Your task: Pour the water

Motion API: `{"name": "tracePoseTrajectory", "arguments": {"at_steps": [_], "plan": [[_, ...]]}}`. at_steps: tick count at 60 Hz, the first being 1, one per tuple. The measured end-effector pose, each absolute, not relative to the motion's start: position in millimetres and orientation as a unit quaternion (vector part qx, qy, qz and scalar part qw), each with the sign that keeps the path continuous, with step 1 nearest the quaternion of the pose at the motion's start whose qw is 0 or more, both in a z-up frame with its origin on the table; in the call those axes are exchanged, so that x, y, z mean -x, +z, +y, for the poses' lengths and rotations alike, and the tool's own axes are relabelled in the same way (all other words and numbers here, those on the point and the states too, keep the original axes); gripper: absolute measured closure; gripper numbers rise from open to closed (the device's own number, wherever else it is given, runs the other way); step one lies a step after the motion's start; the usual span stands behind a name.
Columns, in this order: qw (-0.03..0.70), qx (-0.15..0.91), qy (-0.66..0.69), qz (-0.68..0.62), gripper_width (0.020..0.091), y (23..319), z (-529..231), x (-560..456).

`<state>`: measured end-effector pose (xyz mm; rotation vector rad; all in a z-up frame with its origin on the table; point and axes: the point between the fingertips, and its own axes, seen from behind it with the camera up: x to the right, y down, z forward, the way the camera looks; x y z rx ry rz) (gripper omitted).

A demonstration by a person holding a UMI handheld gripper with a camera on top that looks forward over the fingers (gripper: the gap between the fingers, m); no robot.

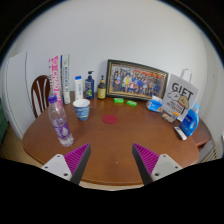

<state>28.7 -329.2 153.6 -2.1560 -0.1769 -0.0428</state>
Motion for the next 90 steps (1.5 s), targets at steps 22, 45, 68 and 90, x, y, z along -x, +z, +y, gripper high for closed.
{"name": "tracePoseTrajectory", "arguments": {"at_steps": [22, 45, 68, 90], "plan": [[0.516, 0.852, 0.043, -0.082, 0.0248, 99.9, -274.8, 161.2], [0.586, 0.809, 0.010, -0.043, 0.0584, 82.7, -203.5, 184.7], [0.599, 0.799, 0.039, -0.036, 0.0752, 116.2, -198.8, 217.2], [0.565, 0.730, 0.352, 0.157, 0.0753, 233.2, -129.7, 307.2]]}}
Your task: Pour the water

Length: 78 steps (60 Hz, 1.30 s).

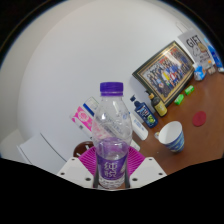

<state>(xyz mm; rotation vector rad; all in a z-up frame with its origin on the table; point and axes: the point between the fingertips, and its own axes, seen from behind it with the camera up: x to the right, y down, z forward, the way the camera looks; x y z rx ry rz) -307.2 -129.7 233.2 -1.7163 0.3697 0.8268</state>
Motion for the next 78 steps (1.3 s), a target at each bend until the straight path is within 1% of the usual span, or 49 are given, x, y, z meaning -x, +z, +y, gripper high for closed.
{"name": "tracePoseTrajectory", "arguments": {"at_steps": [6, 15, 21, 31, 37, 46, 53, 61, 69, 74, 78], "plan": [[0.513, 0.696, 0.442, 0.239, 0.0754, 244.6, -104.8, 316.8], [0.414, 0.616, 0.566, 0.360, 0.0754, 247.3, -70.6, 319.3], [0.350, 0.557, 0.625, 0.421, 0.0755, 240.2, -54.6, 312.8], [0.256, 0.463, 0.682, 0.505, 0.0754, 226.2, -37.5, 301.3], [0.228, 0.429, 0.693, 0.532, 0.0755, 215.6, -29.9, 293.7], [0.215, 0.447, 0.689, 0.528, 0.0755, 208.7, -32.6, 296.5], [0.238, 0.499, 0.668, 0.499, 0.0752, 210.0, -37.0, 300.9], [0.328, 0.606, 0.599, 0.408, 0.0753, 220.1, -39.4, 296.0], [0.456, 0.687, 0.490, 0.284, 0.0753, 251.0, -30.8, 260.5], [0.527, 0.712, 0.416, 0.207, 0.0754, 274.4, -24.6, 233.0], [0.571, 0.725, 0.355, 0.151, 0.0754, 287.1, -19.3, 208.6]]}}
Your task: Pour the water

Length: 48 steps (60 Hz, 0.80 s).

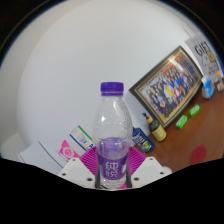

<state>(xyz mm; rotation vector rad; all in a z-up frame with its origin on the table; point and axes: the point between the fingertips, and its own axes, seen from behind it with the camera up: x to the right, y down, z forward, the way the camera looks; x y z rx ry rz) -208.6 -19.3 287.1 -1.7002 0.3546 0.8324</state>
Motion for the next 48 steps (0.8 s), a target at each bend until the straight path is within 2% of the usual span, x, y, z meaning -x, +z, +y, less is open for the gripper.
{"name": "tracePoseTrajectory", "arguments": {"at_steps": [6, 12, 24, 33, 43, 48], "plan": [[0.617, 0.736, 0.266, 0.083, 0.0754, 293.4, -10.8, 168.4], [0.642, 0.745, 0.178, 0.034, 0.0754, 278.8, -0.6, 122.8], [0.625, 0.779, 0.050, -0.031, 0.0755, 195.1, 20.9, 46.6], [0.598, 0.800, 0.032, -0.032, 0.0755, 132.0, 26.8, 17.6], [0.579, 0.814, 0.031, -0.034, 0.0755, 86.0, 25.0, 8.6], [0.594, 0.803, 0.034, -0.037, 0.0751, 86.4, 22.0, 10.4]]}}
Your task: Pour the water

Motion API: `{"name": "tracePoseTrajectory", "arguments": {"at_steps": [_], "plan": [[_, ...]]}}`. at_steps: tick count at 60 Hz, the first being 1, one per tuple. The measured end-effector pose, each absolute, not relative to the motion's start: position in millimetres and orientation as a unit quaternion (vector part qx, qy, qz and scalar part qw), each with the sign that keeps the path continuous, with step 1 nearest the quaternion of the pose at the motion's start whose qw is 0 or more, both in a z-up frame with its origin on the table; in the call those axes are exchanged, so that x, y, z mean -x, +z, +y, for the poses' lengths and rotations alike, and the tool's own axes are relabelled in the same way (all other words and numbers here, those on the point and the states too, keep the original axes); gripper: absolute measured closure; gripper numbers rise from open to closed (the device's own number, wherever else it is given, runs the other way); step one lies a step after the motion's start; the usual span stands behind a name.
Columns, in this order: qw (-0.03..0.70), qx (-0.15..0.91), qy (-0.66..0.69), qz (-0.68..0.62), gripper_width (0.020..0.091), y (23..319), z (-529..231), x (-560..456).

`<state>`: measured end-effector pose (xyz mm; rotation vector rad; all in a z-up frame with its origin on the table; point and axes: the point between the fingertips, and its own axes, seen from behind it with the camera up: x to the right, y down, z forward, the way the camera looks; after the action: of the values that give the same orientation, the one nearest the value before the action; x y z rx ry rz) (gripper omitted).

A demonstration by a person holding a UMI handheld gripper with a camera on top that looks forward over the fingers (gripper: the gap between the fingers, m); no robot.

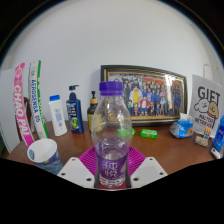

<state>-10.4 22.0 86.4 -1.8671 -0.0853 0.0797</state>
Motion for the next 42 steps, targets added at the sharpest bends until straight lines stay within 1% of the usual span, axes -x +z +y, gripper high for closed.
{"name": "tracePoseTrajectory", "arguments": {"at_steps": [2, 11, 12, 13, 17, 18, 21, 26, 30, 42], "plan": [[0.596, 0.802, 0.030, -0.043, 0.0749, 86.2, 20.6, 11.4], [0.589, 0.806, 0.026, -0.048, 0.0593, 85.2, 19.2, 11.3], [0.586, 0.809, 0.027, -0.047, 0.0564, 84.6, 18.7, 11.3], [0.582, 0.811, 0.030, -0.047, 0.0523, 84.5, 17.9, 11.9], [0.573, 0.817, 0.037, -0.045, 0.0282, 89.8, 11.9, 12.5], [0.572, 0.818, 0.037, -0.045, 0.0234, 92.2, 9.6, 12.3], [0.564, 0.824, 0.030, -0.043, 0.0260, 99.6, 0.8, 8.6], [0.554, 0.831, 0.016, -0.036, 0.0249, 116.4, -20.8, 4.8], [0.550, 0.835, 0.011, -0.029, 0.0249, 135.4, -45.1, 7.0], [0.523, 0.852, 0.001, -0.014, 0.0251, 192.2, -142.0, 21.4]]}}
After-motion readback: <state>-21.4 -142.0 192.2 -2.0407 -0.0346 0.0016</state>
